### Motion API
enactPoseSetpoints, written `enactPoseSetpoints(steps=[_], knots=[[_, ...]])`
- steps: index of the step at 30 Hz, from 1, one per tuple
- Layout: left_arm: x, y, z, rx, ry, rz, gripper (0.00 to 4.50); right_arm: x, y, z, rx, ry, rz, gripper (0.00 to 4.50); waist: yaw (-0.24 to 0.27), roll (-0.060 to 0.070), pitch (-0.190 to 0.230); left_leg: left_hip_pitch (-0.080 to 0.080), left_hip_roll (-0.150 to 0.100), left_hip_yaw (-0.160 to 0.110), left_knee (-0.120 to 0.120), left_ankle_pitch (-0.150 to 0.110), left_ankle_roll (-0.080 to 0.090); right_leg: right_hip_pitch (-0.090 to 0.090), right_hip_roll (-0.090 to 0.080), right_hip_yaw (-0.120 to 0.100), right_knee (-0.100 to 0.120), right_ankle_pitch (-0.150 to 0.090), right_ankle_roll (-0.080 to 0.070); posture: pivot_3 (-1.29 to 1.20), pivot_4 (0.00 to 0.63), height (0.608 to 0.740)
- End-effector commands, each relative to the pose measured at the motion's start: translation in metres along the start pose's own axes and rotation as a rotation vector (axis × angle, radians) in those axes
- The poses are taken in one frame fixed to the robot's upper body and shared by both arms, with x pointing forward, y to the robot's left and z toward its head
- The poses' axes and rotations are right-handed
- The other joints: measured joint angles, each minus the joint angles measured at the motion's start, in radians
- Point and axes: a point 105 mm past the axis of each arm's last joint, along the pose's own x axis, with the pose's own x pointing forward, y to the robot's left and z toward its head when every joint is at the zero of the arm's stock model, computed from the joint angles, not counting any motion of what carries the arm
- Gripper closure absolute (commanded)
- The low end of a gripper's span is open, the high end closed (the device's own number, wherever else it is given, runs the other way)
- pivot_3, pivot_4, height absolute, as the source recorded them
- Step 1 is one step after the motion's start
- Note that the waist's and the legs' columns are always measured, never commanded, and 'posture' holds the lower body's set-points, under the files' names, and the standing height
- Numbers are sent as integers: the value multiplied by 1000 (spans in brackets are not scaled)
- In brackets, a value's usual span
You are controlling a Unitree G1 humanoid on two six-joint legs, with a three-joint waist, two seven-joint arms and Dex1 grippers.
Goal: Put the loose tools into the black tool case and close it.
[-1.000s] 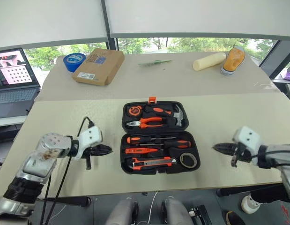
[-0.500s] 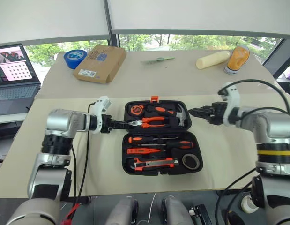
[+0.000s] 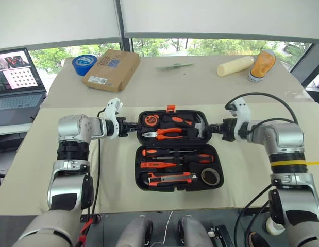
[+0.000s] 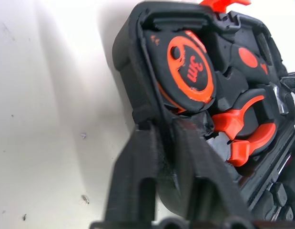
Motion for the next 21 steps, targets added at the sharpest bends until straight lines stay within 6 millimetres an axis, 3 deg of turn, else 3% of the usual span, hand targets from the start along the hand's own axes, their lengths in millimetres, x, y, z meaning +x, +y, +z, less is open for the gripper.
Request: enactPoseSetpoints(steps=[1,4,8,17,21], knots=[[3,-7,-3,8,2,-31,4468,-2,2,5,-13,-23,-4,4500,0,0,0,0,0,0,0,0,0,0,0,0,0,0,0,0,150,738],[3,-14,-2,13,-12,-70,4468,-1,7,11,-5,-55,16,4500,-2,0,0,0,0,0,0,0,0,0,0,0,0,0,0,0,150,738],[4,-36,6,118,-83,-157,4468,-2,12,34,16,-162,42,4500,-6,0,0,0,0,0,0,0,0,-1,-4,1,0,0,0,0,150,738],[3,-63,61,422,-411,-122,4468,-11,-3,97,-84,-434,-98,4500,-6,0,0,-8,-2,0,0,3,-1,-8,-6,0,0,1,0,0,150,738],[-4,-66,59,612,-489,-113,4468,-16,-2,98,-179,-501,-120,4500,-10,0,0,-14,-2,1,-1,3,-1,-16,-7,0,1,1,0,0,150,738]])
